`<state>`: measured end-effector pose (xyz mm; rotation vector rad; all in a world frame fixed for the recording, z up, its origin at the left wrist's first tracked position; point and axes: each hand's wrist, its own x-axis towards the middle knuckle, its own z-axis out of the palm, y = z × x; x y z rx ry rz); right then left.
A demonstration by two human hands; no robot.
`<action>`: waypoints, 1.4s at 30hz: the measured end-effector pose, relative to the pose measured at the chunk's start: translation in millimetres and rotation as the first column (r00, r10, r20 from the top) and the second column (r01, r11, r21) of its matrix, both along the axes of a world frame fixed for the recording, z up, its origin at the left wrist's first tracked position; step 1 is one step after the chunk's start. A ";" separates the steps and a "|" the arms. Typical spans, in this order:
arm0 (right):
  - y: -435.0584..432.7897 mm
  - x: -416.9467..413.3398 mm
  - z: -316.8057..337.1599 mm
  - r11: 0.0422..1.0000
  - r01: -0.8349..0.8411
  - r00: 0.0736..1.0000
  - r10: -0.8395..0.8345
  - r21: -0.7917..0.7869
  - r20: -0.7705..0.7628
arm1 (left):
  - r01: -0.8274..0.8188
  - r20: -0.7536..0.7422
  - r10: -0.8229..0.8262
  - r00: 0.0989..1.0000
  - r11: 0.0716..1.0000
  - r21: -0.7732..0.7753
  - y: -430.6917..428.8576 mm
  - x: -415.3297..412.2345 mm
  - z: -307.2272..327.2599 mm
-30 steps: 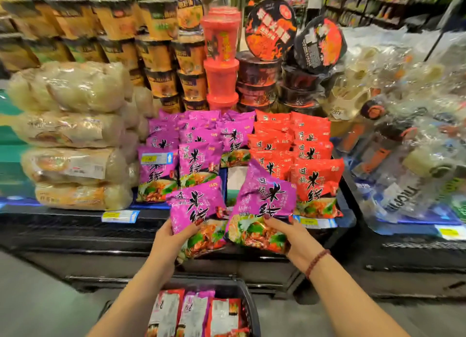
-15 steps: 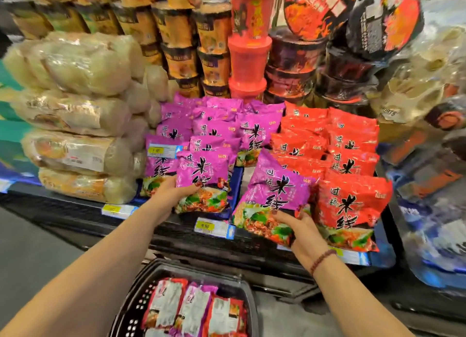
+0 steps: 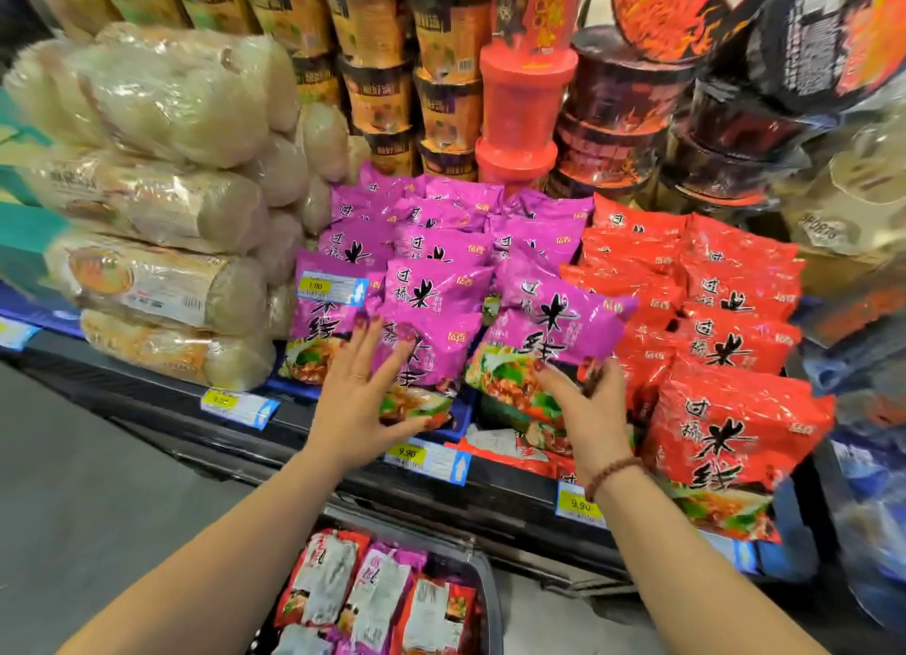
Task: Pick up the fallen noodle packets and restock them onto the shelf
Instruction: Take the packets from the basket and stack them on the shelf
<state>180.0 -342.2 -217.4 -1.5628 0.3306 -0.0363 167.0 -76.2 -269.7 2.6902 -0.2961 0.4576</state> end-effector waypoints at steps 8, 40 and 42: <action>25.6 59.6 5.4 0.938 0.069 0.996 -0.045 -0.338 0.079 | -0.154 -0.285 0.130 0.950 0.986 -0.062 2.3 -2.0 -16.4; 32.5 109.2 -20.8 0.076 -0.283 0.879 0.418 -0.956 -0.227 | -0.115 -0.248 0.125 0.961 0.992 0.052 6.6 1.9 -20.1; 34.0 106.6 -18.5 0.090 -0.287 0.879 0.421 -0.954 -0.225 | -0.115 -0.249 0.124 0.961 0.992 0.053 7.0 1.8 -21.1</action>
